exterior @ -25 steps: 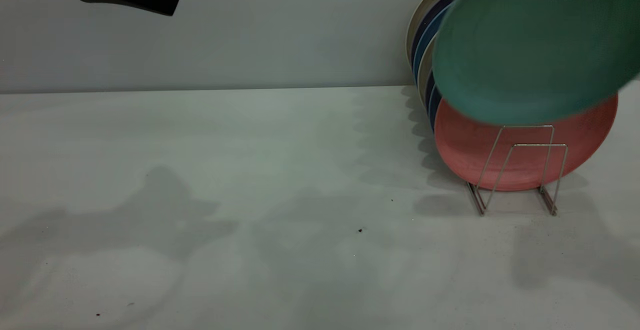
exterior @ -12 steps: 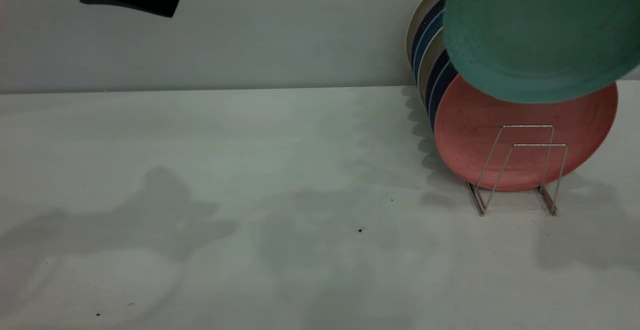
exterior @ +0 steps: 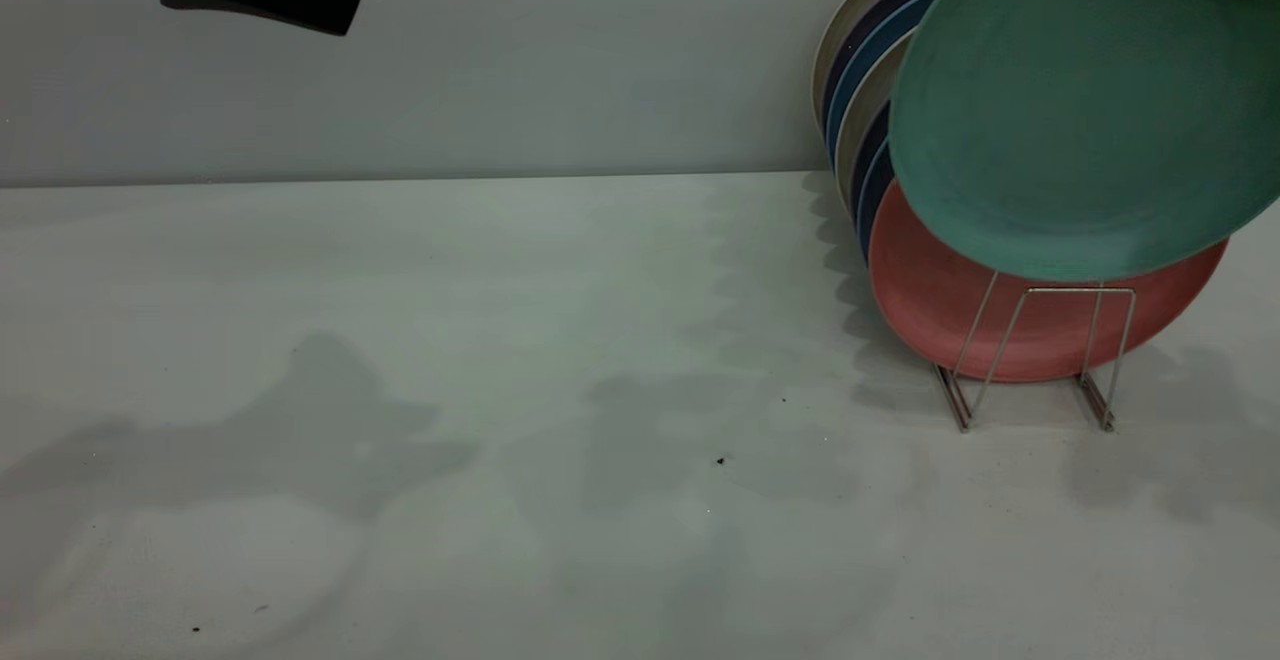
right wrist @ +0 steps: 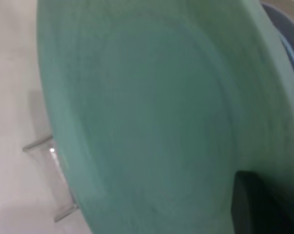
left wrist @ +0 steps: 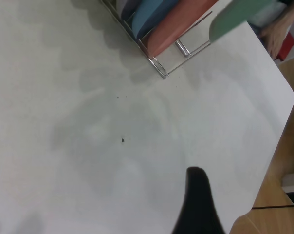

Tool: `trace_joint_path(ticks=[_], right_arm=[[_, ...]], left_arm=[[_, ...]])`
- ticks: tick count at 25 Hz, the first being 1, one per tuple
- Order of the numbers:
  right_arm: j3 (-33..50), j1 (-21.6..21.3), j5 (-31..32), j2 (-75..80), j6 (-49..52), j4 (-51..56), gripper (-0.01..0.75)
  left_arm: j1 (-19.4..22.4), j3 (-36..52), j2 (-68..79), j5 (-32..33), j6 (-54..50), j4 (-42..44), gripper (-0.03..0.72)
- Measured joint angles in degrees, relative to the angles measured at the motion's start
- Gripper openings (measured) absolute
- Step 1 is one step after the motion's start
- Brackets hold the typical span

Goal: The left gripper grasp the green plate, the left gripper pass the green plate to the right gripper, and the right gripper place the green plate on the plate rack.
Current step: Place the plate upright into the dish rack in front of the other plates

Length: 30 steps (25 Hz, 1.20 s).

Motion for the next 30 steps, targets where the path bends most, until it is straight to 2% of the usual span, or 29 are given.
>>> trace_joint_path(ticks=[17,30], right_arm=[[0.92,0.0,0.18,1.73,-5.57,5.42,0.065],[1.13,0.0,-1.22,2.35,-5.69,8.87,0.065]], left_arm=[[0.0,0.0,0.0,-0.58,0.0,0.0,0.574],[0.0,0.0,0.0,-0.77,-0.09,0.0,0.574]])
